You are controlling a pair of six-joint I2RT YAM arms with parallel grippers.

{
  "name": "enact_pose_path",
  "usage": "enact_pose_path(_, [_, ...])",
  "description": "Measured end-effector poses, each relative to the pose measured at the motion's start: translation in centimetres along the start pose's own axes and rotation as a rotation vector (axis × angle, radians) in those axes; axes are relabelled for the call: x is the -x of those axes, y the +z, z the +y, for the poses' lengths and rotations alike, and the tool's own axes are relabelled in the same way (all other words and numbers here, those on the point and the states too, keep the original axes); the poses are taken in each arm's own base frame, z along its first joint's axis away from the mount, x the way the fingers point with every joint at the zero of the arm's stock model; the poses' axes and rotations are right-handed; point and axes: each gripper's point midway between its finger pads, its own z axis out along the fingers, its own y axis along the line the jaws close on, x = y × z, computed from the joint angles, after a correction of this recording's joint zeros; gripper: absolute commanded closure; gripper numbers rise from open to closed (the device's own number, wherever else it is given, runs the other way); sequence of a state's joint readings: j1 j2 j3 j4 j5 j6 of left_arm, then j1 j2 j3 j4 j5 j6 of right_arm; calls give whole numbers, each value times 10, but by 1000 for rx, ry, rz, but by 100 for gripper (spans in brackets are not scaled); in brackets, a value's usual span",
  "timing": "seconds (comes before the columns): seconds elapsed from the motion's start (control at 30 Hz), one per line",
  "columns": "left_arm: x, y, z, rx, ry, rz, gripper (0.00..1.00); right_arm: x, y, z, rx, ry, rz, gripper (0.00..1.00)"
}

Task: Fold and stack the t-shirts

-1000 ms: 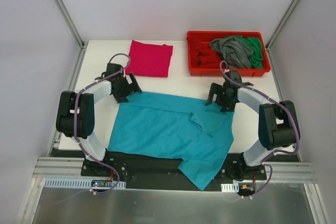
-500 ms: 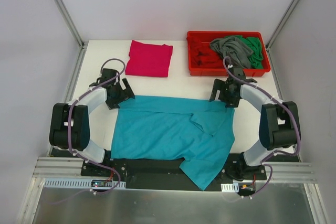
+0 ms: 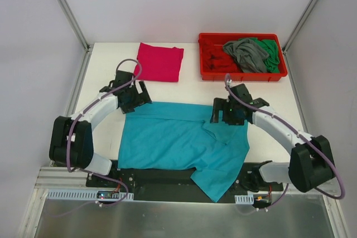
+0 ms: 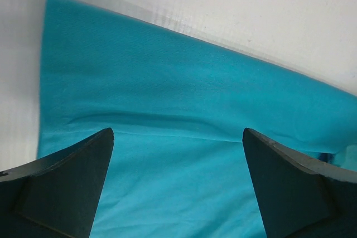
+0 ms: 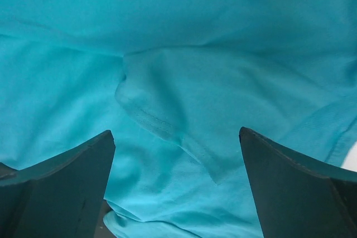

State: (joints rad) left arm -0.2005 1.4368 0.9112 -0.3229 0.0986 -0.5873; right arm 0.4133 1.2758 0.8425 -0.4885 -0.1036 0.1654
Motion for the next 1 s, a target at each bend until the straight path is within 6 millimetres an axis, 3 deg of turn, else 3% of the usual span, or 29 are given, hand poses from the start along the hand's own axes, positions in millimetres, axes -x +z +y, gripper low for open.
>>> enact_pose_path(0.17, [-15,25,2,24,4,87,1,-28,23,2,-28,-14,123,4])
enact_pose_path(0.37, [-23,40,12,66,-6,133,1,-49,44,-24,-166,-31,254,4])
enact_pose_path(0.7, [9,56,12,80,-45,110,1,6,69,-32,-208,-56,278,4])
enact_pose_path(1.0, [43,77,-8,52,-43,85,1,52,85,-40,-182,-76,248,4])
